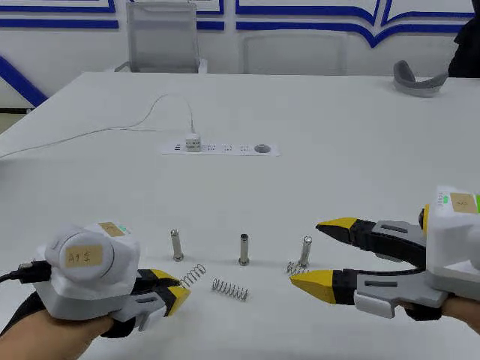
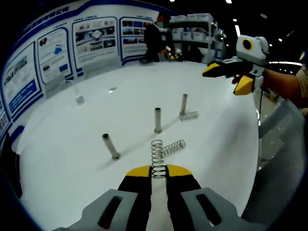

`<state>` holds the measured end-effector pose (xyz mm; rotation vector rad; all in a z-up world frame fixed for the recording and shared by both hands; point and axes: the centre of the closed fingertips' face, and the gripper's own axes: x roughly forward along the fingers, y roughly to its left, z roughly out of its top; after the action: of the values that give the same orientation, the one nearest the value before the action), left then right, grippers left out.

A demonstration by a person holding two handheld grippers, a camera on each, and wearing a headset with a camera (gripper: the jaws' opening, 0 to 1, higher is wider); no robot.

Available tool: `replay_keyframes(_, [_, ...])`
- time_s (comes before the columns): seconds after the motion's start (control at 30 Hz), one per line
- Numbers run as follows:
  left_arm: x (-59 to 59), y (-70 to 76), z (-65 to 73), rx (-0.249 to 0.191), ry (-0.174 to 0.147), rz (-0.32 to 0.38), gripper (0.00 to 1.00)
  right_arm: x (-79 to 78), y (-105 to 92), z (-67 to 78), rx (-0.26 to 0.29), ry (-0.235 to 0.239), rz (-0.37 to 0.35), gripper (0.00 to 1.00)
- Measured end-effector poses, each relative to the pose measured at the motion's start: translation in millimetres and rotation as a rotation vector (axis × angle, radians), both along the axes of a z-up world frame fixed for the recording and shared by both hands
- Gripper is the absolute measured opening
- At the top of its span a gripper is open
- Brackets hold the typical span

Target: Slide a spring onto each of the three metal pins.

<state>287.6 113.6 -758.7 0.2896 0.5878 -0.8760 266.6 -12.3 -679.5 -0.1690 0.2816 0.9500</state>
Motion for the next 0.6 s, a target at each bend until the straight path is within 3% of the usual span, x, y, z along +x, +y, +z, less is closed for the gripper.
replay_keyframes(0.2, [-5.5,-16.8,11.2,-0.026,-0.033,-0.054,0.10,1.5,16.7,1.2,0.007,0.019,0.049,0.41])
replay_keyframes(0.33, [-9.7,-29.0,23.9,-0.067,-0.068,-0.111,0.10,1.3,29.0,0.5,0.006,0.048,0.094,0.32])
replay_keyframes(0.47, [-12.3,-34.8,29.1,-0.073,-0.098,-0.149,0.10,4.5,37.4,1.3,0.000,0.052,0.124,0.31])
replay_keyframes(0.6, [-16.9,-41.0,37.4,-0.108,-0.118,-0.173,0.10,6.2,44.4,0.7,0.004,0.073,0.156,0.29])
